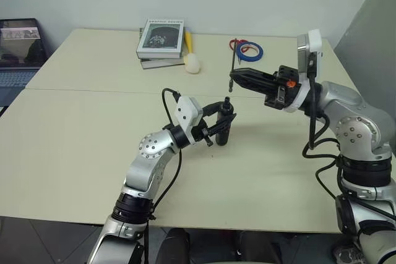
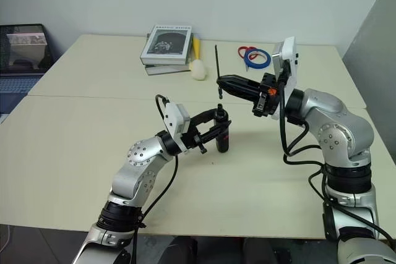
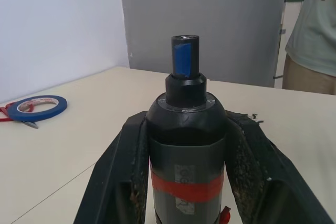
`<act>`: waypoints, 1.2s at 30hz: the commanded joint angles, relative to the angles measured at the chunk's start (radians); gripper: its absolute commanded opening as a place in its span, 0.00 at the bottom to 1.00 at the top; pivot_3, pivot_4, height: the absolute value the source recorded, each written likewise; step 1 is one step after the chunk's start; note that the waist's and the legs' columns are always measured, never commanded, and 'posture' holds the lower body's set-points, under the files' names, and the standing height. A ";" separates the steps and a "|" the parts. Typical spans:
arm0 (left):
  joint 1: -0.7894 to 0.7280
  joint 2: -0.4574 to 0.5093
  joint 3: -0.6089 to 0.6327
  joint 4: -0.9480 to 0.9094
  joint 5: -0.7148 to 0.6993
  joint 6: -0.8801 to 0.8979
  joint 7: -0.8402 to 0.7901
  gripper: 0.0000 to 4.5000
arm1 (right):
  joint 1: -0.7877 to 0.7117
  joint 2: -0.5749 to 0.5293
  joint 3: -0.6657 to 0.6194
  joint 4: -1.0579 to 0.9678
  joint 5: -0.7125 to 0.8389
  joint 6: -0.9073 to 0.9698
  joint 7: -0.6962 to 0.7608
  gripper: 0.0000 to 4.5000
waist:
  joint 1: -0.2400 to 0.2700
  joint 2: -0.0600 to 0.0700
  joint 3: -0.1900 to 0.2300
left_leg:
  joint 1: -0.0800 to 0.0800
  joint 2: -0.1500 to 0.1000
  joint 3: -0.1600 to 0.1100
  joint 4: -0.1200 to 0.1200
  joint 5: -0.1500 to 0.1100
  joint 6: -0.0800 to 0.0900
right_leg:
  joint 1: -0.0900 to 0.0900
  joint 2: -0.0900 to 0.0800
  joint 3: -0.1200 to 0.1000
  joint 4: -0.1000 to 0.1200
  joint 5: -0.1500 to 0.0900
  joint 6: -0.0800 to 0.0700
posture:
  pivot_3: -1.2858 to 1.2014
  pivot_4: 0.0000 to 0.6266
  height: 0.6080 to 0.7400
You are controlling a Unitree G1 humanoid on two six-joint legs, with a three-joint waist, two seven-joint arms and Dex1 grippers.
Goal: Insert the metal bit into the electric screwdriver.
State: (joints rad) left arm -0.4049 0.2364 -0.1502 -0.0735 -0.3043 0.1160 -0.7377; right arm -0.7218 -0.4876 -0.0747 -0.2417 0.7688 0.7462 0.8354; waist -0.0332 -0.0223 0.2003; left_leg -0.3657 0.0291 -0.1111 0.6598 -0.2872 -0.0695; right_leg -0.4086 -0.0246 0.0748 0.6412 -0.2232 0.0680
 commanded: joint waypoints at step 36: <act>-0.026 0.009 0.005 -0.005 0.009 -0.001 0.003 0.37 | 0.016 0.027 0.034 0.005 -0.052 -0.072 0.013 0.00 | -0.001 0.000 0.000 | 0.000 0.000 0.000 0.000 0.000 0.000 | 0.000 0.000 0.000 0.000 0.000 0.000 | 0.52 0.24 1.00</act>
State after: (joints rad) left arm -0.4134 0.2378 -0.1506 -0.0683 -0.3054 0.1208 -0.7376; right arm -0.6977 -0.4571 -0.0319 -0.2007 0.7007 0.6815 0.8454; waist -0.0346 -0.0222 0.2003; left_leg -0.3658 0.0293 -0.1111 0.6595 -0.2872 -0.0695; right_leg -0.4089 -0.0245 0.0748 0.6409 -0.2234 0.0679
